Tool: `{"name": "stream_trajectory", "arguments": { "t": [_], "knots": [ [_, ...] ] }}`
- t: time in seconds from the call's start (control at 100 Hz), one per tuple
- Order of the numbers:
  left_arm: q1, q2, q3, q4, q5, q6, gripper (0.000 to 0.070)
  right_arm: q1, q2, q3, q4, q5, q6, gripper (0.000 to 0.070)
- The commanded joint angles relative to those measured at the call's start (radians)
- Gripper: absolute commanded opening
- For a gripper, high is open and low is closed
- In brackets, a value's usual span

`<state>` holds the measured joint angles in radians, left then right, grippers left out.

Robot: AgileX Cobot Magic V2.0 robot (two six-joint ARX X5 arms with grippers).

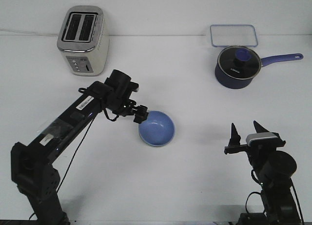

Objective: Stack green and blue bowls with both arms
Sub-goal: 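Release the blue bowl and lift the left gripper away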

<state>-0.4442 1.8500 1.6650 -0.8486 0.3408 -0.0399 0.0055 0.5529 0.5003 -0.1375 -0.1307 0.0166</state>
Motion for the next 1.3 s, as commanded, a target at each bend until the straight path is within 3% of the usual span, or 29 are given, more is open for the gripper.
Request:
{"name": "stream_trajectory", "arguments": {
  "t": [0.0, 0.3, 0.52, 0.95, 1.29],
  "knots": [
    [0.014, -0.04, 0.024, -0.005, 0.003, 0.011, 0.0422, 0.001, 0.004, 0.002, 0.011, 0.001, 0.013, 0.0502],
    [0.166, -0.23, 0.021, -0.079, -0.091, 0.051, 0.0422, 0.001, 0.004, 0.002, 0.011, 0.001, 0.013, 0.0502],
    [0.259, -0.389, -0.074, -0.018, -0.092, 0.046, 0.0422, 0.001, 0.004, 0.002, 0.011, 0.001, 0.013, 0.0502],
    [0.291, -0.859, -0.626, 0.36, -0.256, -0.04, 0.0423, 0.001, 0.004, 0.002, 0.01, 0.0, 0.013, 0.0502],
    [0.293, -1.153, -1.014, 0.615, -0.263, -0.087, 0.0424, 0.001, 0.004, 0.002, 0.01, 0.0, 0.013, 0.0502]
  ]
}}
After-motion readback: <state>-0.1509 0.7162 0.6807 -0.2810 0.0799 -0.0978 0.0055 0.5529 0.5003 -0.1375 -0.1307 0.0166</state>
